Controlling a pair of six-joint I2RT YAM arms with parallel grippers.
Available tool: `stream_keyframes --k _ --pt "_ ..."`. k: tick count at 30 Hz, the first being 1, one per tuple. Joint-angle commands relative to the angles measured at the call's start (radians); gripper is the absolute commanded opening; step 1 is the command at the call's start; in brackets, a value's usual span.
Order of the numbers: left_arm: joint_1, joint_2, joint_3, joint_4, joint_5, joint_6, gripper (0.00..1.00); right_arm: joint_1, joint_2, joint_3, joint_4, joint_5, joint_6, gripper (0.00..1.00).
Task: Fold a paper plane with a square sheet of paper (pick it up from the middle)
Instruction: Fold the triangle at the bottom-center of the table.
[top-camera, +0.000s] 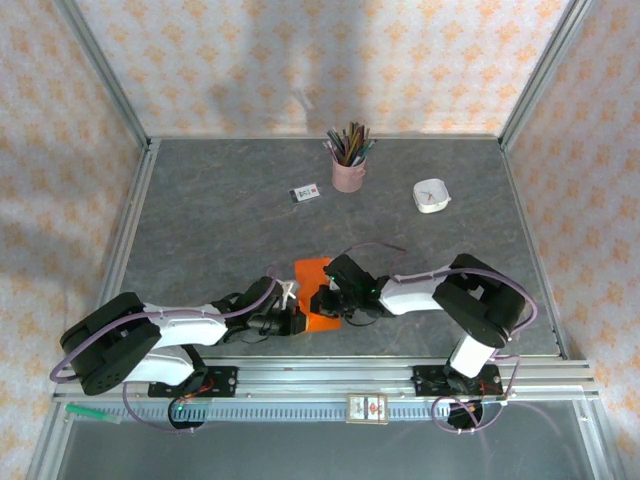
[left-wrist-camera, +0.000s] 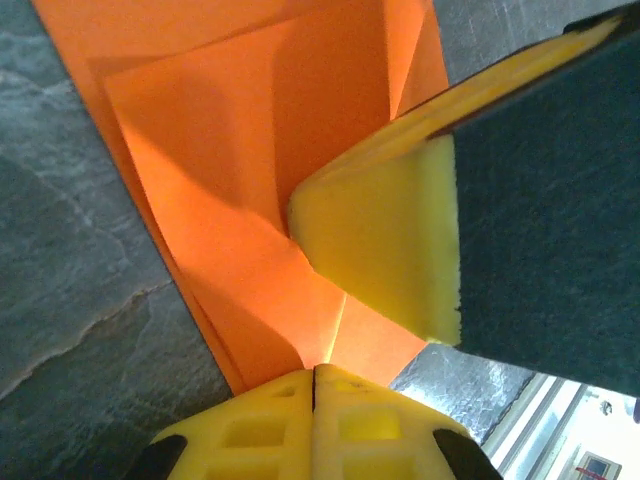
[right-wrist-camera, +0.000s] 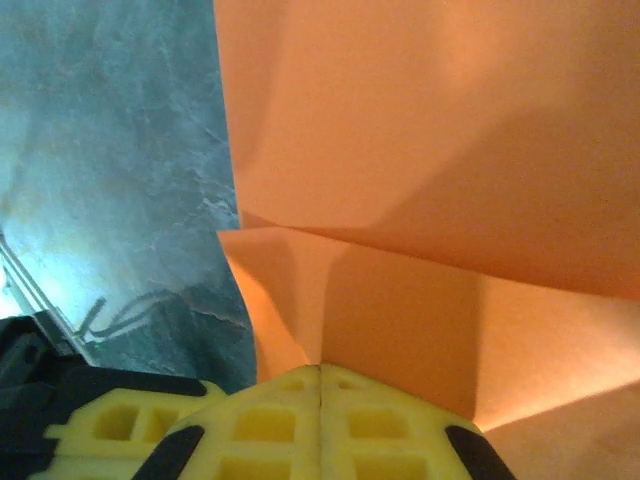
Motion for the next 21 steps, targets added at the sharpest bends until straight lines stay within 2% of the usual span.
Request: stream_keyframes --k 1,11,21 --pt "-0.003 0.051 -0.029 -0.183 -0.107 0.047 0.00 -0.020 0.016 -0.004 -0.002 0.002 -0.027 0.04" --pt "-0.002 0.121 -0.033 -0.225 -0.161 0.063 0.00 -0.071 0.009 -0.012 -0.042 0.008 -0.061 0.04" --pt "-0.002 0.120 -0.030 -0.256 -0.203 0.058 0.00 -0.140 -0.008 -0.020 -0.071 0.012 -0.104 0.03"
